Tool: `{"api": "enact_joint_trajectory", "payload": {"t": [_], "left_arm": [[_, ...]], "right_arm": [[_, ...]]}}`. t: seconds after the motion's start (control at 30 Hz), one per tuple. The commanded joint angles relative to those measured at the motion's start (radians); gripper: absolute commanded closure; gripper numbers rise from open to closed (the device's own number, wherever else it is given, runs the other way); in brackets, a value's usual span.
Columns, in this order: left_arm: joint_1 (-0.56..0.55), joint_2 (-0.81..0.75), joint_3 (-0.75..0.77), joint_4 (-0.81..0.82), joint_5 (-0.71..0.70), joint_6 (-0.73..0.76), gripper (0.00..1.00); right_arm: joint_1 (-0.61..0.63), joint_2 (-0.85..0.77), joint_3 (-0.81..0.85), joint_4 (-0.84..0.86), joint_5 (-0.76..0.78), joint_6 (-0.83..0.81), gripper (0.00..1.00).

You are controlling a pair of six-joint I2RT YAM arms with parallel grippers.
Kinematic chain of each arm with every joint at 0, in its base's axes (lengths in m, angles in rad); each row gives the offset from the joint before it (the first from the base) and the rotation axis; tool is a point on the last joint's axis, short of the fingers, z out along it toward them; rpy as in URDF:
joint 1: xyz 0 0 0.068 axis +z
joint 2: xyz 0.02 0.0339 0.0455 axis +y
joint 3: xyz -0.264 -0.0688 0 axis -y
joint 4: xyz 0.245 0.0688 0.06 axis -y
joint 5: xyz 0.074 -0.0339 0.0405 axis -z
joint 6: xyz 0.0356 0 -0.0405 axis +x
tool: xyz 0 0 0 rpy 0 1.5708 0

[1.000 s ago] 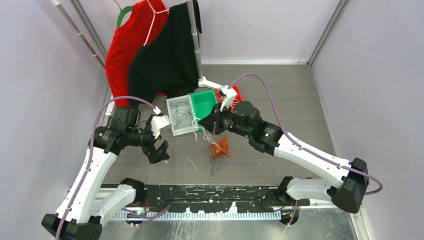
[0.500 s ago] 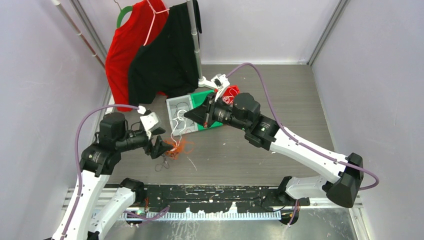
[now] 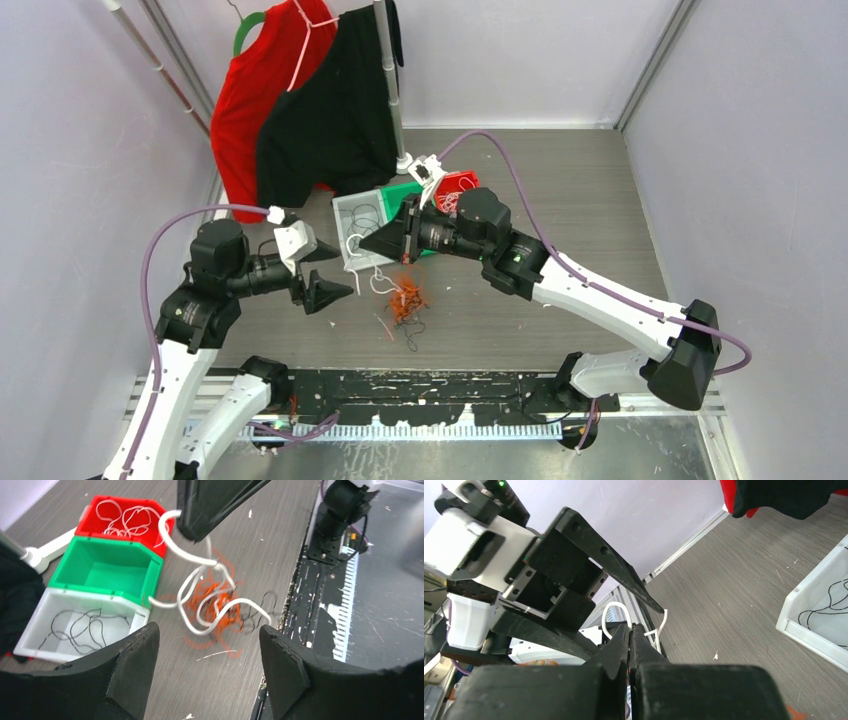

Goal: Untangle the cables

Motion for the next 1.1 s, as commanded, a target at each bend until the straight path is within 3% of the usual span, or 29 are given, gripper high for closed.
{"api": "enact_joint_trajectory", "payload": {"t": [0.0, 0.2, 0.33, 0.47, 0.63, 0.7, 0.77, 0.9, 1.07], "left_arm": [[-0.002, 0.009, 0.095, 0.006, 0.162, 0.054, 0.25], [-0.001, 0.006, 0.123, -0.006, 0.173, 0.002, 0.21], [-0.001, 0.007, 0.083, 0.101, 0.074, -0.167, 0.23], [-0.001, 0.032, 0.071, 0.130, 0.028, -0.192, 0.37], [-0.001, 0.079, 0.087, 0.044, -0.004, -0.123, 0.70], [-0.002, 0.094, 0.093, -0.009, 0.007, -0.095, 0.76], [-0.001, 0.104, 0.099, -0.055, 0.030, -0.088, 0.74], [-0.001, 0.123, 0.122, -0.126, 0.142, -0.114, 0.53], [-0.002, 0.134, 0.112, -0.106, 0.224, -0.203, 0.50]], "right_arm": [[0.016, -0.015, 0.019, 0.031, -0.011, -0.029, 0.99], [0.061, 0.005, 0.046, -0.062, 0.053, -0.129, 0.99], [0.095, 0.019, 0.060, -0.091, 0.086, -0.179, 0.99], [0.112, 0.030, 0.064, -0.093, 0.093, -0.183, 0.99], [0.124, 0.023, 0.058, -0.095, 0.107, -0.192, 0.99], [0.125, 0.016, 0.053, -0.097, 0.114, -0.199, 0.99], [0.126, 0.013, 0.052, -0.105, 0.121, -0.210, 0.99], [0.126, 0.006, 0.053, -0.124, 0.136, -0.231, 0.99], [0.128, 0.006, 0.052, -0.137, 0.140, -0.244, 0.99]]}}
